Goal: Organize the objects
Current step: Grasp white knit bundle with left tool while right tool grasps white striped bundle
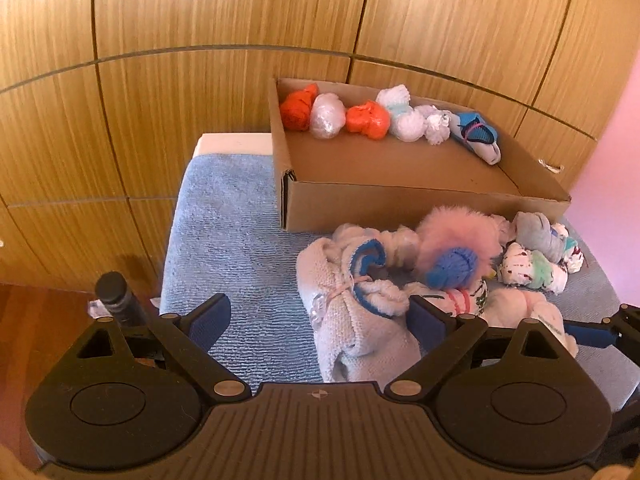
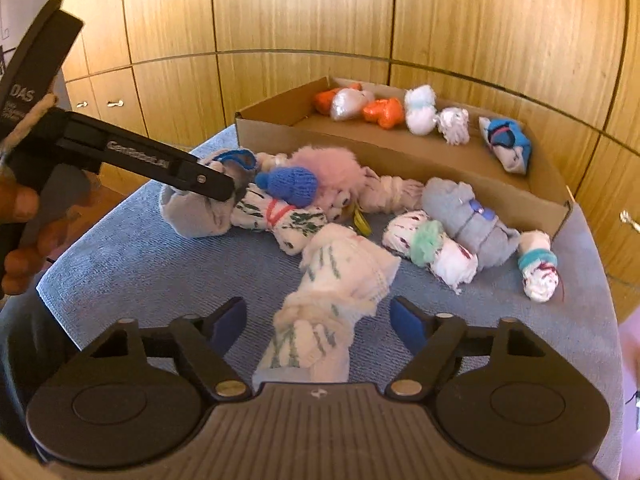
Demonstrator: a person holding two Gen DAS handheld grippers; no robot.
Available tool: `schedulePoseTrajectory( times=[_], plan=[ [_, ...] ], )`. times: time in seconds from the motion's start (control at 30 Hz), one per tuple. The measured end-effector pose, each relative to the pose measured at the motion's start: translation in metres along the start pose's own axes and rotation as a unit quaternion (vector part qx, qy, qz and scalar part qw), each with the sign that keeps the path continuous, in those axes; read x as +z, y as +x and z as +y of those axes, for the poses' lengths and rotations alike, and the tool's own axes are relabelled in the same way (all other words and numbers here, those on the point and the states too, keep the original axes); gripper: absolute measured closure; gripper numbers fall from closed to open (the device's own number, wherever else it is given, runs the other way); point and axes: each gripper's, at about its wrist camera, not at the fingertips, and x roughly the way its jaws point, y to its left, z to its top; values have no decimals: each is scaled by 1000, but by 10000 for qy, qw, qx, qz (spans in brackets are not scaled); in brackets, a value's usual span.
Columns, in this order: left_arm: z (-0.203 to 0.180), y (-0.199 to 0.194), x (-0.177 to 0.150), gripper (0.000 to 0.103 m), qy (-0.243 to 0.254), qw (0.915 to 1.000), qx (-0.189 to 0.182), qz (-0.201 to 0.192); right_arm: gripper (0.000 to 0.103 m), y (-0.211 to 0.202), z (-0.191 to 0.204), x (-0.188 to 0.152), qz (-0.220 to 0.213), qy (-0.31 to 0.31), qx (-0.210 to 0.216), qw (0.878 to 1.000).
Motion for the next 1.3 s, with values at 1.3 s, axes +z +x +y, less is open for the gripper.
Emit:
schedulePoseTrajectory(
  times=[1.3],
  plan=[
    [-18, -41, 44, 46, 194, 9995, 16, -241, 69, -52, -32, 28, -781, 210, 144, 9966]
  ],
)
